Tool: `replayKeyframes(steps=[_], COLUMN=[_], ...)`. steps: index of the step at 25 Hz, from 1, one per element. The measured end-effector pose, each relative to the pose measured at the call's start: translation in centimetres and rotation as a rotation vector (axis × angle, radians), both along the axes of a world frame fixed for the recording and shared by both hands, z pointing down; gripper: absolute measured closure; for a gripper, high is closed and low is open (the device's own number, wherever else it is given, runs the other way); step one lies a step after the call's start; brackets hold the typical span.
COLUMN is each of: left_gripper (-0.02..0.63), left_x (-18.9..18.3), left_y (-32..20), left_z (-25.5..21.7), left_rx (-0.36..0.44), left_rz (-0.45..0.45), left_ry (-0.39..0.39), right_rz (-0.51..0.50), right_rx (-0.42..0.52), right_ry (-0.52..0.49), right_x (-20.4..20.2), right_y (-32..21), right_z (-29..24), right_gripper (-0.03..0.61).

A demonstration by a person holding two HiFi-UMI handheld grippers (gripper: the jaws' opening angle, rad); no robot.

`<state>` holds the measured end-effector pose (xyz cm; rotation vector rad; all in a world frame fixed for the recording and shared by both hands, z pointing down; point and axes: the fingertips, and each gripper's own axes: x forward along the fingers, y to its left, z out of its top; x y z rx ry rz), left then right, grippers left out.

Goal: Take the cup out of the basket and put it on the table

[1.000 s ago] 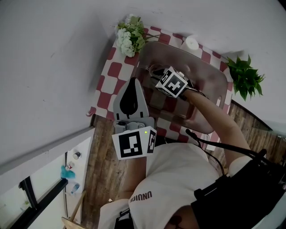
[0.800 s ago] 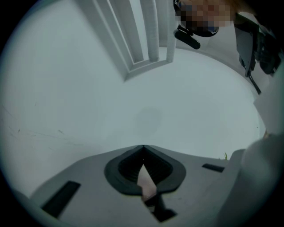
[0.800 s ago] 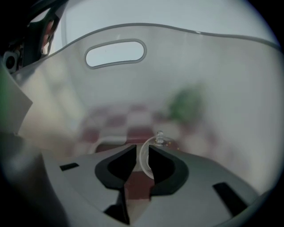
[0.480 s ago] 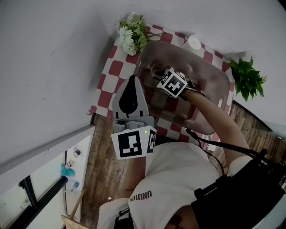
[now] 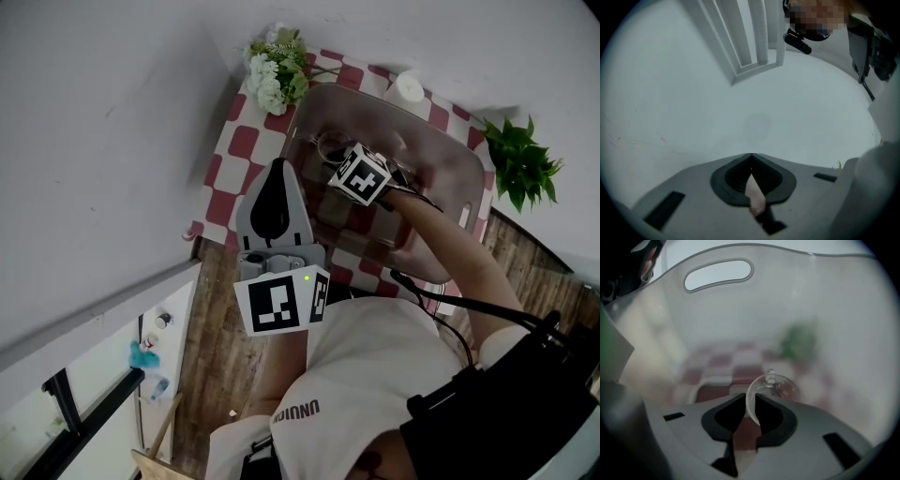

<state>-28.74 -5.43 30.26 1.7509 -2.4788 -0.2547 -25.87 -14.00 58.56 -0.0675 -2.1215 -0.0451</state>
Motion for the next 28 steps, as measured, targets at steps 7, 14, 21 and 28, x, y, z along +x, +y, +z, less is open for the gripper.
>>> replayKeyframes(steps=[7,14,21,28], left_gripper=[0.601,0.601,0.601,0.601], left_x=[-0.1,-0.1,-0.1,0.1], left_y=[0.0,0.1,-0.1,0.0], left_z=[0.0,-0.1,0.0,-0.1], left_rx=[0.0,0.003,-0.011,-0.01], left_rz=[-0.01,-0.012,-0.011,-0.011], left_ry=[-0.001,0.002,-0.008,-0.019], right_rz=[-0.032,-0.088,-0.07,-0.079], right_rx=[0.028,0.097,0.074,0.064], right_ry=[0.0,0.028,0.034,0.044], right_x=[-0.2,-0.2,-0.1,0.5], right_y=[-0.1,0.4,0.4,1.1], right_z=[-0.1,0.0,-0.1,-0.5], right_gripper=[0.512,0.535,0.538,0.538])
